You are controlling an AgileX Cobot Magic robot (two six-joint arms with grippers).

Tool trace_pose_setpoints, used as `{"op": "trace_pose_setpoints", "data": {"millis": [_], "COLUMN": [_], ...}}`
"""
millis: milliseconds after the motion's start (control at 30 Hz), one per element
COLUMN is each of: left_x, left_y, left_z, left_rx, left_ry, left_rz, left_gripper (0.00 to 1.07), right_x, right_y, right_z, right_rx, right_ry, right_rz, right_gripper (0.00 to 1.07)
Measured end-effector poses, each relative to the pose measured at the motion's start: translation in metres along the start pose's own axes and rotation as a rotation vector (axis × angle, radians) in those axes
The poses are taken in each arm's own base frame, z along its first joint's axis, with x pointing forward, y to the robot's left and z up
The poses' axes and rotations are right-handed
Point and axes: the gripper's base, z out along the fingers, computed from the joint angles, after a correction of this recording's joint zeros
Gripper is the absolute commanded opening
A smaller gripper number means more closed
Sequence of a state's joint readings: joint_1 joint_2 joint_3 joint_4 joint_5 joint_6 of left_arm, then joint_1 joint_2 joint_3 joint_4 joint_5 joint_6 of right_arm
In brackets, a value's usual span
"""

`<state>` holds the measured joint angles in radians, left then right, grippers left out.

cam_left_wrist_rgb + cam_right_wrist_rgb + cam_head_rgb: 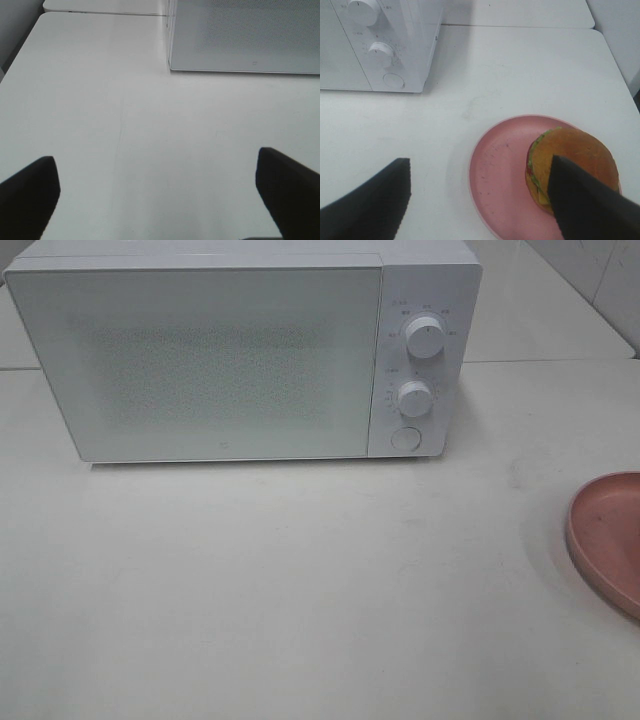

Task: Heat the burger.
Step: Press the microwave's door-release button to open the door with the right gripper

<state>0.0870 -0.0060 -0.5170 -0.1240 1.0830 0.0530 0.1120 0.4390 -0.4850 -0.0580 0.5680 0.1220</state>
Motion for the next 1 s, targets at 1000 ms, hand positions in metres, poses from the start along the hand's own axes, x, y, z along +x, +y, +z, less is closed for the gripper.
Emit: {"op": "trace_pose_setpoints", "data": {"millis": [1000], "left_x": [0.000], "left_y": [0.000], "left_z": [0.000], "left_rx": [0.000], "left_ry": [0.000], "left_rz": [0.000], "left_gripper": [1.00], "right_x": [-0.029], "right_y": [0.009], "right_z": [0.104], "right_rx": [-0.032], "right_ry": [-0.036], "right_rz": [-0.011], "right_gripper": [0.75]}}
